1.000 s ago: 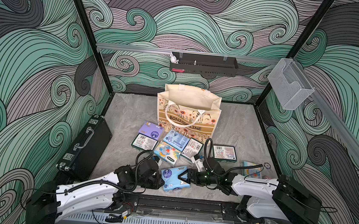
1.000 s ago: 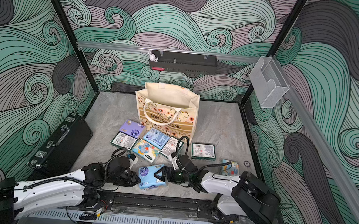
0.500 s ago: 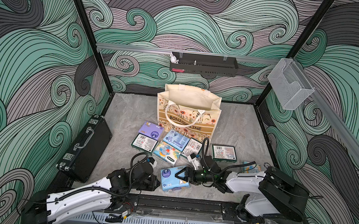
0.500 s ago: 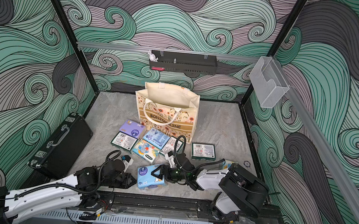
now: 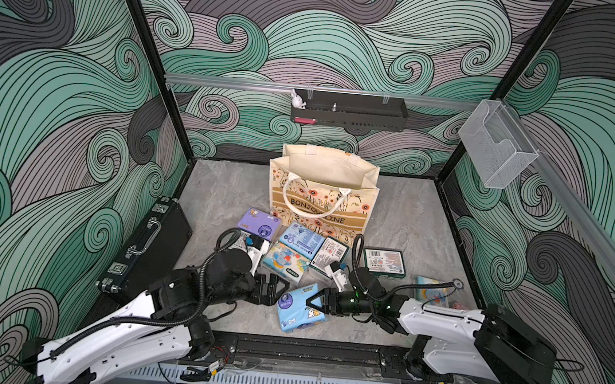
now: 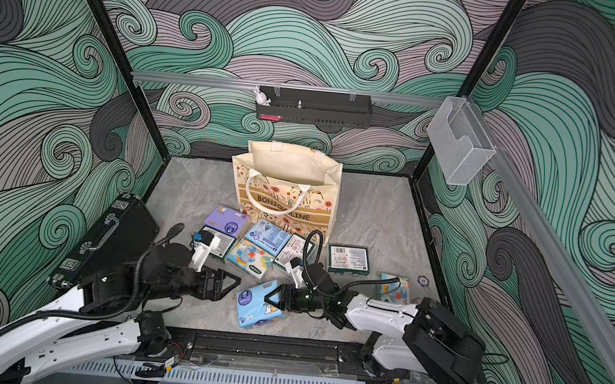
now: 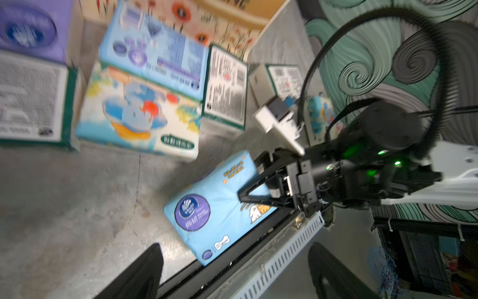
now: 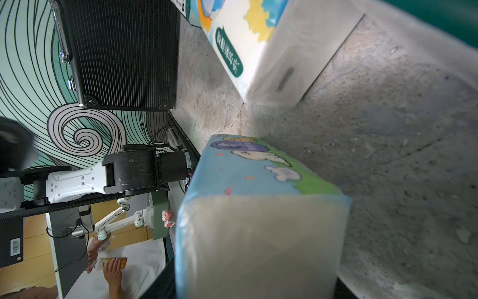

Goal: Put tissues into the canvas bag
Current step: Pick up the pack of facial tissues from the center of the board, then place the pack of facial tissues in the canvas bag.

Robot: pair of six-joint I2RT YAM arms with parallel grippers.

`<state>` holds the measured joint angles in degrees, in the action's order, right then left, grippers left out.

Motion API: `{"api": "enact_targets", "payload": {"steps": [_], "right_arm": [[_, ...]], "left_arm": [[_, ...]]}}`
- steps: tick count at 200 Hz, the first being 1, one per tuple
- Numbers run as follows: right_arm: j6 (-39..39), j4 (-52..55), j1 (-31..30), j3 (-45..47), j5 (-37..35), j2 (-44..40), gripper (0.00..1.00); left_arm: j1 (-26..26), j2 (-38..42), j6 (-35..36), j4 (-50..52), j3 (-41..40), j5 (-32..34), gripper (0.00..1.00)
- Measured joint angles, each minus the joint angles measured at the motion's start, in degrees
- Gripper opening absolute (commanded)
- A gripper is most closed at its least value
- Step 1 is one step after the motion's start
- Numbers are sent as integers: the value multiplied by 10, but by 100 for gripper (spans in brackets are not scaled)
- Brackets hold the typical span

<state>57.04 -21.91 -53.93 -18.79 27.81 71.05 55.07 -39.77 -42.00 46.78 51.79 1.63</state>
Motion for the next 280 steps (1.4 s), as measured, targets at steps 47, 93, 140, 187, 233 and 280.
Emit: {"api": "enact_targets", "payload": {"steps": [47, 93, 140, 187, 233, 280], "right_arm": [[-46, 149, 1, -50, -18, -119, 48], [-139, 367, 33, -222, -49, -231, 46], [-263, 532, 91, -465, -96, -225, 46], [-359, 607, 146, -663, -112, -105, 45], [-412, 655, 212, -823, -114, 43, 44], [-432, 699, 269, -975, -145, 165, 42]], "left_arm": [[-33, -43, 99, 69, 36, 61, 89], [-50, -31, 131, 75, 5, 59, 90], [-58, -16, 140, 70, 3, 44, 89], [-58, -21, 151, 54, -14, 5, 88], [-58, -19, 158, 46, -14, -10, 89], [-58, -12, 160, 45, -14, -12, 88]]}}
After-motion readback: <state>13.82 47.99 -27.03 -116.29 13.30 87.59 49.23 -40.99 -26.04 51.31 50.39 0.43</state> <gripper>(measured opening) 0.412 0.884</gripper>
